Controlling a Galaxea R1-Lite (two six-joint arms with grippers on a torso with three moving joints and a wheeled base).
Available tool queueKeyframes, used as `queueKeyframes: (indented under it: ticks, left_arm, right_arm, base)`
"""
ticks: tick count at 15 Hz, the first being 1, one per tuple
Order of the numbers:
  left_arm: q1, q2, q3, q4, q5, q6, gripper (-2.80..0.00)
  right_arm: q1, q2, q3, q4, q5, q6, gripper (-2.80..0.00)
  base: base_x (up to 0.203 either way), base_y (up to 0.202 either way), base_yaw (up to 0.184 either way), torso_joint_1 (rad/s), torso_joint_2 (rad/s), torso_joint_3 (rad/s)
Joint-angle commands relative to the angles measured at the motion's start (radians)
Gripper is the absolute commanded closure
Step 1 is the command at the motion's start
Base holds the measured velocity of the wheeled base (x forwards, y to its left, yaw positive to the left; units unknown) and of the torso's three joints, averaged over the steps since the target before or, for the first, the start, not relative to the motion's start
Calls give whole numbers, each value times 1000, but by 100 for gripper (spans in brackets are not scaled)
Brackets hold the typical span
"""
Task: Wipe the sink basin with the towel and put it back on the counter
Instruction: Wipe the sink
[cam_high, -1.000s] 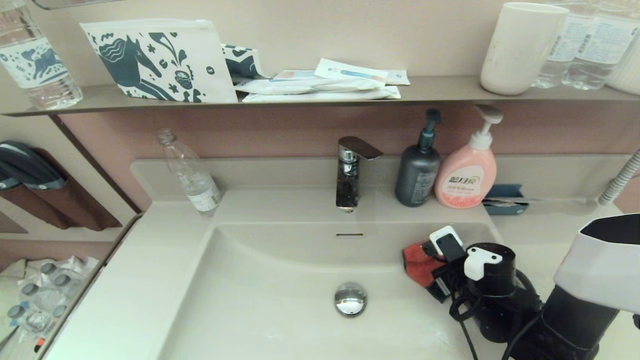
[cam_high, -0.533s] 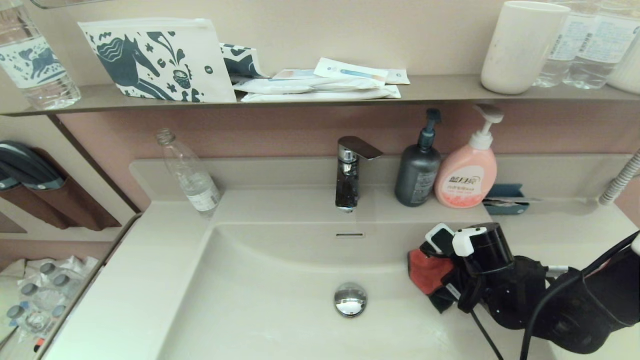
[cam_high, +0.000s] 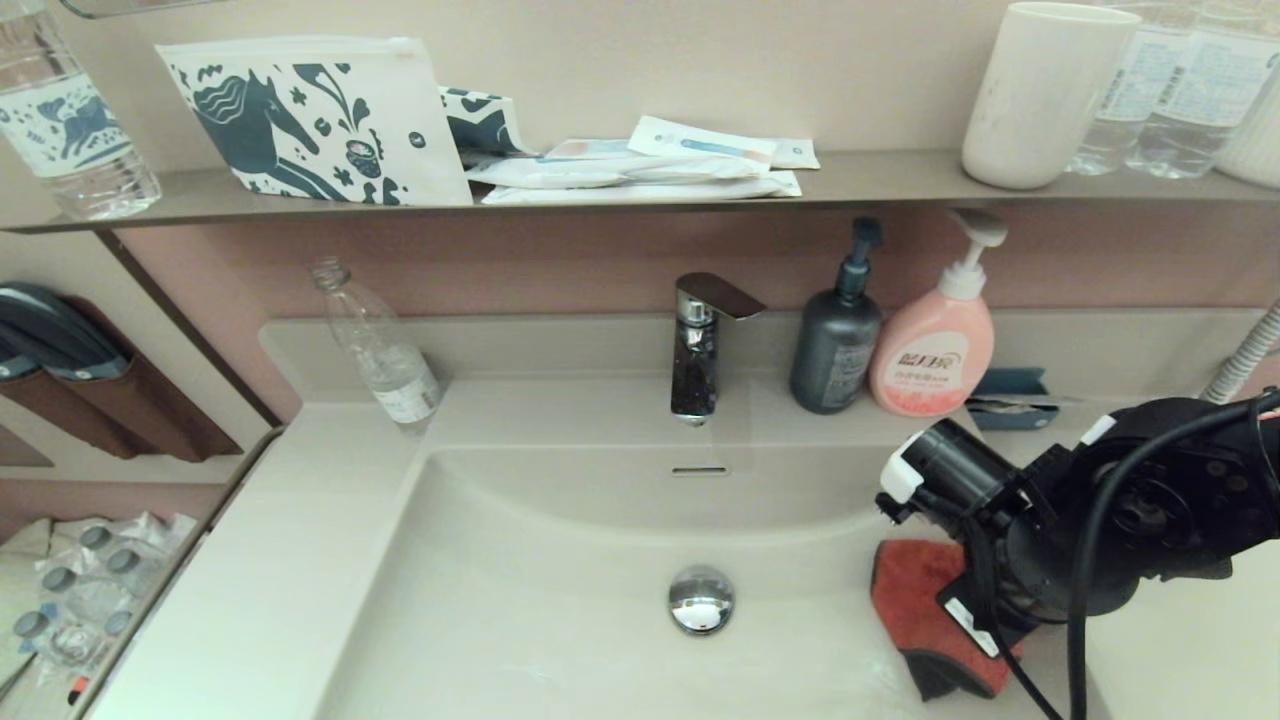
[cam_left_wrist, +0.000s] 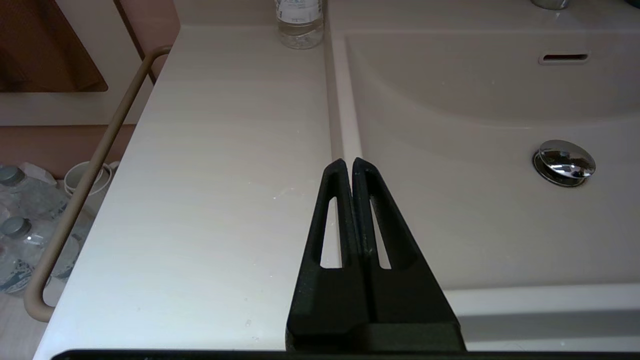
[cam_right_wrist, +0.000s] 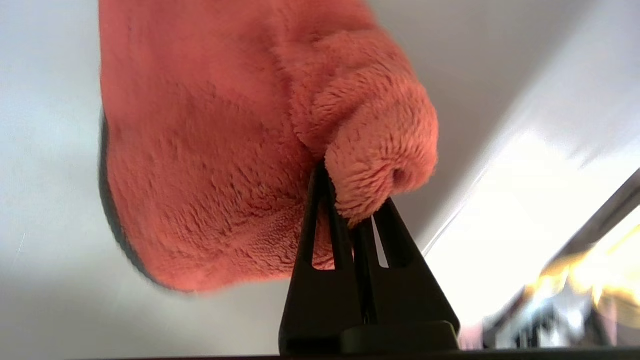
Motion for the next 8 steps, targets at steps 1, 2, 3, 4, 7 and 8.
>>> queueKeyframes:
  ticks: [1, 2, 3, 4, 7, 8]
  left_arm:
    - [0, 0, 0, 0, 0, 0, 0]
    - [0, 0, 0, 0, 0, 0, 0]
    - [0, 0, 0, 0, 0, 0, 0]
    - [0, 0, 0, 0, 1, 0, 0]
    - [0, 0, 0, 0, 1, 0, 0]
    - [0, 0, 0, 0, 0, 0, 0]
  right_arm:
    - [49, 60, -28, 132, 23, 85, 0]
    - [71, 86, -28, 132, 37, 124, 0]
    - [99, 113, -28, 133, 58, 168, 0]
    - [132, 136, -30, 131, 87, 202, 0]
    - [207, 194, -42, 127, 193, 308, 0]
    - [231, 220, -53, 126, 217, 363, 0]
  base:
    - [0, 0, 0, 0, 0, 0]
    - [0, 0, 0, 0, 0, 0]
    - [0, 0, 0, 0, 0, 0]
    - [0, 0, 0, 0, 0, 0]
    - [0, 0, 0, 0, 0, 0]
    - [0, 0, 0, 0, 0, 0]
